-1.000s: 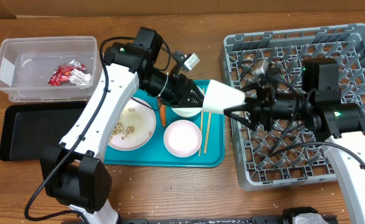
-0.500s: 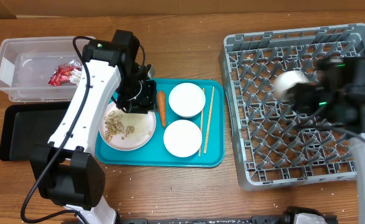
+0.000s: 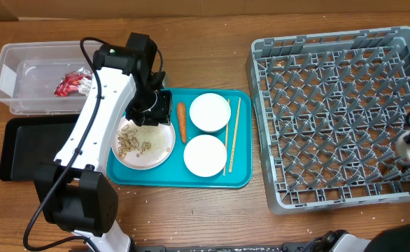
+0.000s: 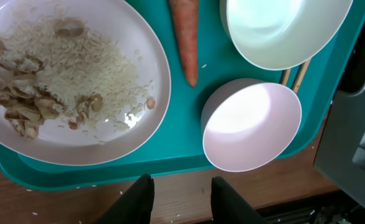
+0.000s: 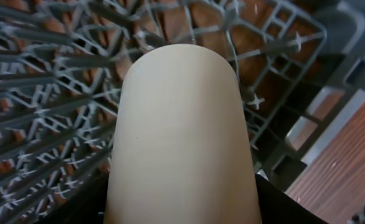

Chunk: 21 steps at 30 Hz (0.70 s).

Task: Sort waste into correct bins and load items into the dishwasher
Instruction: 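Carry the bowl with the right gripper into the rack's right side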

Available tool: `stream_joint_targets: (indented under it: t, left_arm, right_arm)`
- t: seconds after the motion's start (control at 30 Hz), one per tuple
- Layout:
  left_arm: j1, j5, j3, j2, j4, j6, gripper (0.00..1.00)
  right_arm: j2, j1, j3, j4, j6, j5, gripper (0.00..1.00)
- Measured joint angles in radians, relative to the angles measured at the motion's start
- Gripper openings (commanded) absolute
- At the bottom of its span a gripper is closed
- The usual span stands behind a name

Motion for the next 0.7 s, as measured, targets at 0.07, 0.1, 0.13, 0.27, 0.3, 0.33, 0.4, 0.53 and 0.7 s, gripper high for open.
stream_joint_targets:
  t: [0.07,0.1,0.13,0.27,0.3,0.33,0.4,0.53,0.7]
  left_arm:
    - [0.0,-0.001,0.0,0.0,0.001,0.0,0.33]
    - [0.0,-0.003,0.0,0.0,0.002,0.0,0.33]
    - [0.0,-0.003,0.0,0.0,0.003,0.0,0.33]
    - [0.0,-0.003,0.0,0.0,0.003,0.0,0.33]
    - [0.0,-0.003,0.0,0.0,0.003,0.0,0.33]
    - [0.0,-0.003,0.0,0.0,0.003,0.0,0.34]
    - [0.0,-0.003,0.0,0.0,0.003,0.0,0.34]
    - [0.0,-0.003,0.0,0.0,0.003,0.0,0.34]
    - [0.0,-0.003,0.0,0.0,0.003,0.0,0.34]
  right_arm:
    - [0.038,-0.006,0.0,-0.016,0.003,-0.002,0.38]
    - [0.054,-0.006,0.0,-0.016,0.005,-0.005,0.38]
    - [0.068,-0.006,0.0,-0.016,0.007,-0.009,0.38]
    - [0.085,-0.006,0.0,-0.016,0.011,-0.02,0.61]
    - [0.085,-0.006,0.0,-0.017,0.012,-0.025,0.65]
    - [0.085,-0.006,0.0,-0.018,0.013,-0.035,0.66]
    - [0.085,-0.006,0.0,-0.023,0.014,-0.048,0.73]
    - [0.085,-0.006,0.0,-0.031,0.016,-0.066,0.8]
    - [0.085,-0.006,0.0,-0.032,0.019,-0.076,0.9]
